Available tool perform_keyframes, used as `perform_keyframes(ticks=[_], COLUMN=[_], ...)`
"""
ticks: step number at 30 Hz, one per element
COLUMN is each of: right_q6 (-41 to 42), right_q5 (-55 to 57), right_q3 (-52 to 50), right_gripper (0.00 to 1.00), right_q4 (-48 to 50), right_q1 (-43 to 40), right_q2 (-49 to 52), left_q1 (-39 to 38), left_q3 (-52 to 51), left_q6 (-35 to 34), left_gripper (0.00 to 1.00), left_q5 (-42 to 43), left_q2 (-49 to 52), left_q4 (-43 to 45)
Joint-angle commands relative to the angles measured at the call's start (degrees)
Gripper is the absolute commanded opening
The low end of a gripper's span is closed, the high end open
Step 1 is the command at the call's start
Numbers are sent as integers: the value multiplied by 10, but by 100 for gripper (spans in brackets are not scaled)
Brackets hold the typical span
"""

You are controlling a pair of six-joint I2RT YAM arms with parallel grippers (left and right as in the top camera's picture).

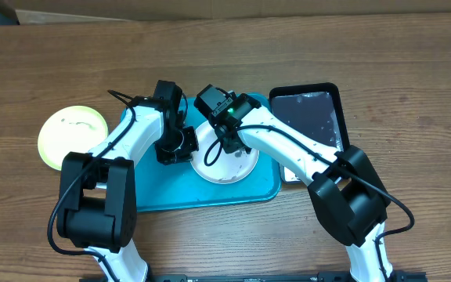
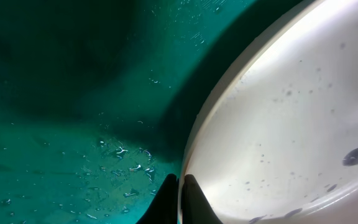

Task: Clean dirty plates on tray and stack at the side
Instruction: 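Scrub the white plate surface with the sponge in the right gripper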

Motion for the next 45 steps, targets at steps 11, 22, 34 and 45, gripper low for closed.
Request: perform_keyframes(ticks=[11, 22, 34, 45], right_q6=[20, 20, 19, 19], right_q5=[-9, -9, -152, -318], right_q3=[-3, -39, -108, -108], right_gripper=[4, 4, 4, 4], right_q4=[0, 26, 118, 141], right_q1=[-17, -17, -18, -18], right_q2=[2, 2, 2, 2], left_q1=[-5, -5, -8, -8], left_q3=[-3, -3, -3, -3], left_q6=[-6, -6, -6, -6], left_gripper=[4, 4, 4, 4], left_q5=[-9, -9, -9, -9], left_q2=[-11, -11, -11, -11], left_q4=[-2, 0, 3, 5])
